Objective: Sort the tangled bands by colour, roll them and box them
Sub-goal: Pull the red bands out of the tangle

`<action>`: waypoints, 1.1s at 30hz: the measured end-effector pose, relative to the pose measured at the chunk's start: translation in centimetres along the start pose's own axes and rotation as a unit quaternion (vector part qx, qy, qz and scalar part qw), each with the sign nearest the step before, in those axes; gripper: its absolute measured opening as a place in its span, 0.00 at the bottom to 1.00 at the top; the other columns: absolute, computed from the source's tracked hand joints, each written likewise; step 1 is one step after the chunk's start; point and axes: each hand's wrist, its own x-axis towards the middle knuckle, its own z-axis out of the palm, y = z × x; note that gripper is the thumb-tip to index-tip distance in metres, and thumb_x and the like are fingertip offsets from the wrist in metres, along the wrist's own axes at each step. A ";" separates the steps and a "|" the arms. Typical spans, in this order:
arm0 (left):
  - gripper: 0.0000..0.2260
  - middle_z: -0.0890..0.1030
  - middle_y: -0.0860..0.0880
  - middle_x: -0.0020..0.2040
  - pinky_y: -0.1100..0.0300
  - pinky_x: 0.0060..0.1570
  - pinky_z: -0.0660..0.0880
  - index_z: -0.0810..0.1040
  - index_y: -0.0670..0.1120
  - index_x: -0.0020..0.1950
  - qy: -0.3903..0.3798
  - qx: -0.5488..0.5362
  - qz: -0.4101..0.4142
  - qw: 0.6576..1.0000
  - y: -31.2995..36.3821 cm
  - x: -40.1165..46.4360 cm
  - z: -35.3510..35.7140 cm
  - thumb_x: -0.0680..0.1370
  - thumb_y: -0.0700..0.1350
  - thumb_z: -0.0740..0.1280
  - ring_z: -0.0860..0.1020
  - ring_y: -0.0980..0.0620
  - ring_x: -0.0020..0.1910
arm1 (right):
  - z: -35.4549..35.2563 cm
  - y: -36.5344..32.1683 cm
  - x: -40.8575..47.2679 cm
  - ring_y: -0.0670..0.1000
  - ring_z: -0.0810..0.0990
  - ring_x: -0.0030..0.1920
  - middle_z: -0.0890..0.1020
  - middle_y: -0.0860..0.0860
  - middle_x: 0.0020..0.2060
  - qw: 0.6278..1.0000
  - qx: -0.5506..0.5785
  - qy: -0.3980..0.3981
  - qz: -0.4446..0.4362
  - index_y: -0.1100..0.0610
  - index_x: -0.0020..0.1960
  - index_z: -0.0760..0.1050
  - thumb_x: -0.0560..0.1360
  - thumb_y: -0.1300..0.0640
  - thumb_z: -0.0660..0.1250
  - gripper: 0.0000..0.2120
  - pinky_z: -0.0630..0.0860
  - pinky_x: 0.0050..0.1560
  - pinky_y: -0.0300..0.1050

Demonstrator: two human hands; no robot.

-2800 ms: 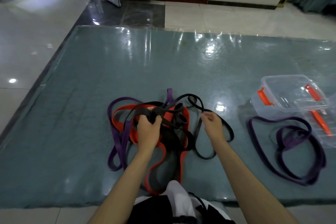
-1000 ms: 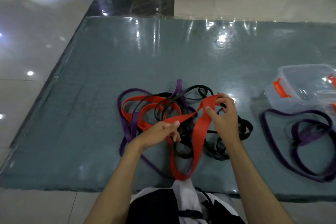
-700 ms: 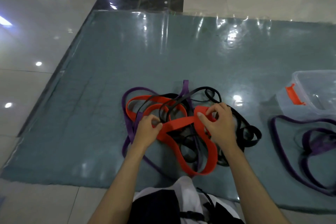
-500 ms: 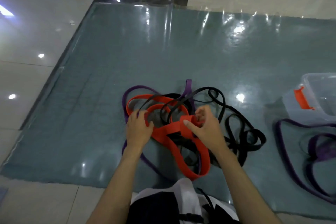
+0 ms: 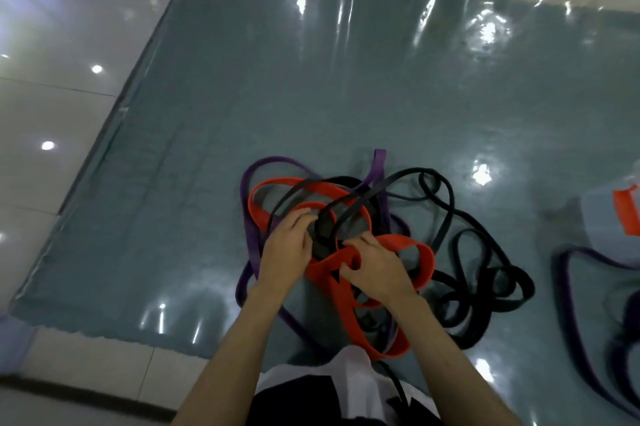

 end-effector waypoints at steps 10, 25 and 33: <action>0.31 0.84 0.46 0.55 0.49 0.49 0.83 0.63 0.53 0.72 -0.161 -0.081 -0.139 0.974 1.3 3.8 2.9 0.76 0.48 0.76 0.84 0.50 0.51 | -1.3 1.4 0.6 0.48 0.81 0.48 0.76 0.44 0.52 0.999 -0.002 -0.042 -0.025 0.47 0.57 0.81 0.78 0.42 0.70 0.12 0.80 0.51 0.50; 0.14 0.85 0.47 0.55 0.63 0.41 0.80 0.79 0.51 0.60 0.034 -0.431 -0.135 0.892 4.6 6.8 -4.2 0.78 0.39 0.75 0.84 0.54 0.42 | 1.4 2.7 -5.3 0.40 0.79 0.50 0.73 0.35 0.51 0.995 0.077 0.060 -0.011 0.46 0.59 0.81 0.80 0.39 0.68 0.14 0.79 0.52 0.44; 0.31 0.69 0.46 0.79 0.55 0.71 0.68 0.60 0.52 0.84 -0.254 -0.482 -0.132 0.828 13.4 8.7 -2.7 0.83 0.40 0.67 0.73 0.51 0.72 | 2.2 1.6 -6.8 0.42 0.79 0.51 0.73 0.39 0.54 0.997 0.048 0.061 -0.017 0.50 0.62 0.80 0.81 0.40 0.67 0.17 0.78 0.51 0.44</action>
